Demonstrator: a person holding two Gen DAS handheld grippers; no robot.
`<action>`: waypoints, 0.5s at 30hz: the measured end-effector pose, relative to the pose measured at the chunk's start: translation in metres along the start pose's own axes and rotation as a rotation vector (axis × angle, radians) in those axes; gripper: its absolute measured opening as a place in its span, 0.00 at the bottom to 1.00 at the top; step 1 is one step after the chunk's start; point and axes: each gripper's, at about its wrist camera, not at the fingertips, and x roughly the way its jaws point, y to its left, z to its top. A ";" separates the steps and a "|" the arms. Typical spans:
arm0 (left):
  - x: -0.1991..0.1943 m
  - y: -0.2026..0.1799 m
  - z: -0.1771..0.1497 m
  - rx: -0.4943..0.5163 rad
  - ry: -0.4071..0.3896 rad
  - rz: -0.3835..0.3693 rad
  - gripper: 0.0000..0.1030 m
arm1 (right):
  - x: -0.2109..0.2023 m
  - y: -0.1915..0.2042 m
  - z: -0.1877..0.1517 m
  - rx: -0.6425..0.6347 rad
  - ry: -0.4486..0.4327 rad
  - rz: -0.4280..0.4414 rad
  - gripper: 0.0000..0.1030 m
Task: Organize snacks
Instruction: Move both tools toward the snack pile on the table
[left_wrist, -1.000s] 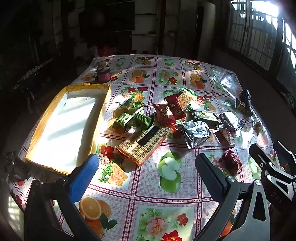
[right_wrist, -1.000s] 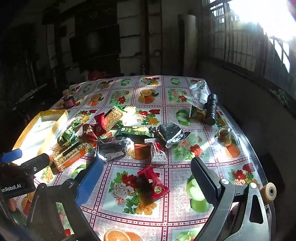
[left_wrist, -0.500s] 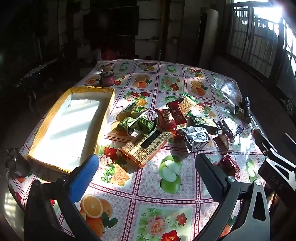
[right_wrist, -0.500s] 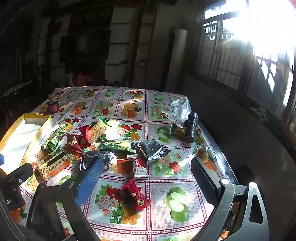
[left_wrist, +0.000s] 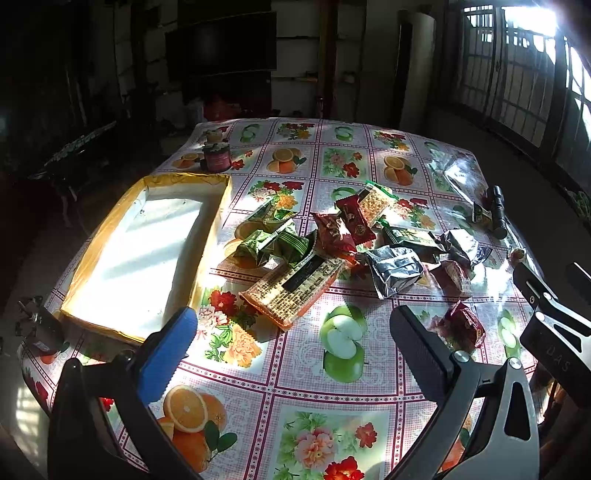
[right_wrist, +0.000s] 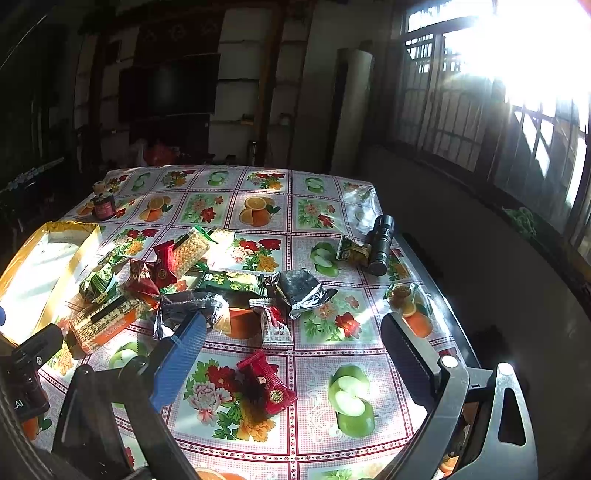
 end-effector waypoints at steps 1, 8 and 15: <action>0.000 0.000 0.000 0.001 -0.002 0.004 1.00 | 0.000 0.000 0.000 0.000 0.002 0.000 0.93; -0.004 -0.004 0.000 0.018 -0.031 0.056 1.00 | 0.001 0.001 -0.001 0.000 0.002 0.009 0.93; -0.009 -0.006 0.000 0.032 -0.069 0.114 1.00 | 0.001 0.000 -0.002 0.006 0.004 0.023 0.93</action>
